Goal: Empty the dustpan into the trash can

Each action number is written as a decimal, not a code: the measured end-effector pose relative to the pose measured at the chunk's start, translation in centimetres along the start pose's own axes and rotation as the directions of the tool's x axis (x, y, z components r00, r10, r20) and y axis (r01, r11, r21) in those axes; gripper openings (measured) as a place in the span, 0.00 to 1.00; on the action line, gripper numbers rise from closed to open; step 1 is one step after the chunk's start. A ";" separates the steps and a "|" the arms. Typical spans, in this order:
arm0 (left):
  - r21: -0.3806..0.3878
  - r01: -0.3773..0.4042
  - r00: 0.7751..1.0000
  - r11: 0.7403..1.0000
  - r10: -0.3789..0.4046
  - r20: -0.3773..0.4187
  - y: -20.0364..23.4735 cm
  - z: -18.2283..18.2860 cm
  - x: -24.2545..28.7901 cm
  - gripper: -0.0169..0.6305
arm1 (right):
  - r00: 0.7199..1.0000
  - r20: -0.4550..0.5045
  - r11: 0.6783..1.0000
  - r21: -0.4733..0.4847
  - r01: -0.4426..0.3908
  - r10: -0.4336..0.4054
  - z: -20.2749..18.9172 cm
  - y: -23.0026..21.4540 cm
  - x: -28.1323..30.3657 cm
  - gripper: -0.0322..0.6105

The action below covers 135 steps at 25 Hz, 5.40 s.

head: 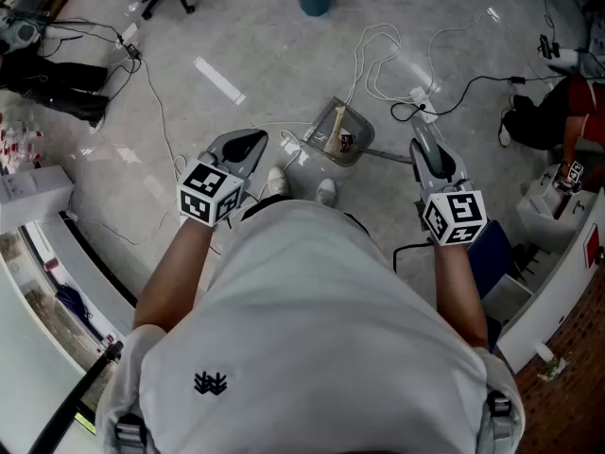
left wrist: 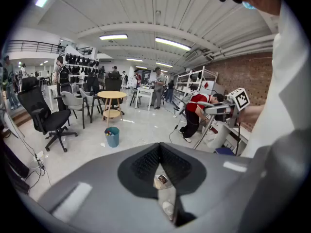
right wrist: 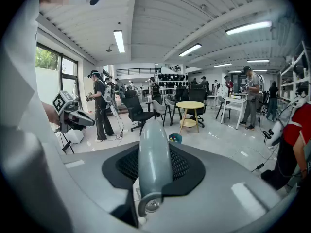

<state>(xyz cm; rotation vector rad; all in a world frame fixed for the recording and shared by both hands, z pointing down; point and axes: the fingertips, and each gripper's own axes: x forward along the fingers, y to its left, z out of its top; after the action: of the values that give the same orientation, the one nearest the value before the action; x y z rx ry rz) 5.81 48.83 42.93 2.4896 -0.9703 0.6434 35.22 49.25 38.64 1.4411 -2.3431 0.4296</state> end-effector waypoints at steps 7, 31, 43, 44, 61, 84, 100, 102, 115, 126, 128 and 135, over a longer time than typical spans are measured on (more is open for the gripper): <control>-0.059 -0.055 0.998 0.997 0.057 0.040 -1.3 1.8 1.4 0.11 | 1.000 0.002 1.000 -0.021 -0.013 0.013 -0.3 -3.9 0.2 0.20; 0.006 0.161 0.984 0.987 -0.161 0.078 16.1 11.0 10.1 0.11 | 0.982 -0.019 0.980 0.065 0.187 -0.186 9.0 -8.1 14.5 0.20; -0.014 0.161 0.983 0.987 -0.160 0.088 28.6 11.4 8.6 0.11 | 0.974 0.023 0.974 0.039 0.224 -0.225 19.8 -8.1 26.2 0.20; -0.021 0.159 0.984 0.987 -0.156 0.089 29.1 11.3 8.6 0.11 | 0.975 0.028 0.975 0.037 0.219 -0.220 20.7 -8.2 26.8 0.20; -0.015 0.046 0.996 0.999 -0.044 0.072 37.3 16.8 14.1 0.11 | 0.989 0.086 0.992 -0.015 0.126 -0.125 30.9 -15.8 41.0 0.20; -0.060 -0.056 0.996 0.997 0.060 0.066 42.7 29.4 28.4 0.11 | 0.996 0.081 0.990 -0.139 -0.021 0.032 38.4 -29.6 58.4 0.20; -0.043 -0.058 0.996 0.997 0.061 0.071 48.2 31.7 28.6 0.11 | 0.999 0.052 0.974 -0.226 -0.004 0.017 38.8 -30.7 66.7 0.20; -0.039 -0.062 0.996 0.997 0.064 0.066 48.7 31.5 28.5 0.11 | 0.999 0.044 0.972 -0.237 -0.006 0.016 38.4 -30.7 67.6 0.20; -0.057 -0.085 0.994 0.995 0.089 0.062 50.7 30.0 26.2 0.11 | 1.000 0.009 0.918 -0.397 0.017 -0.015 36.7 -28.7 71.1 0.19; -0.071 -0.087 0.994 0.994 0.091 0.059 51.8 29.4 25.5 0.11 | 0.999 -0.018 0.849 -0.528 0.016 -0.030 35.8 -26.2 74.1 0.16; -0.071 -0.086 0.994 0.994 0.090 0.057 51.9 29.3 25.5 0.11 | 0.999 -0.020 0.842 -0.539 0.017 -0.033 35.7 -26.0 74.5 0.16; -0.079 -0.088 0.994 0.993 0.092 0.059 52.5 29.2 25.2 0.11 | 1.000 -0.008 0.793 -0.609 0.016 -0.026 36.0 -24.4 74.8 0.16</control>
<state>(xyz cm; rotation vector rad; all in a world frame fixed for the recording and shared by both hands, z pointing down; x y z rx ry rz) -6.75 -15.08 42.54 2.4231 -1.1147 0.5482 20.80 -36.00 41.85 1.1272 -2.1495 -0.3130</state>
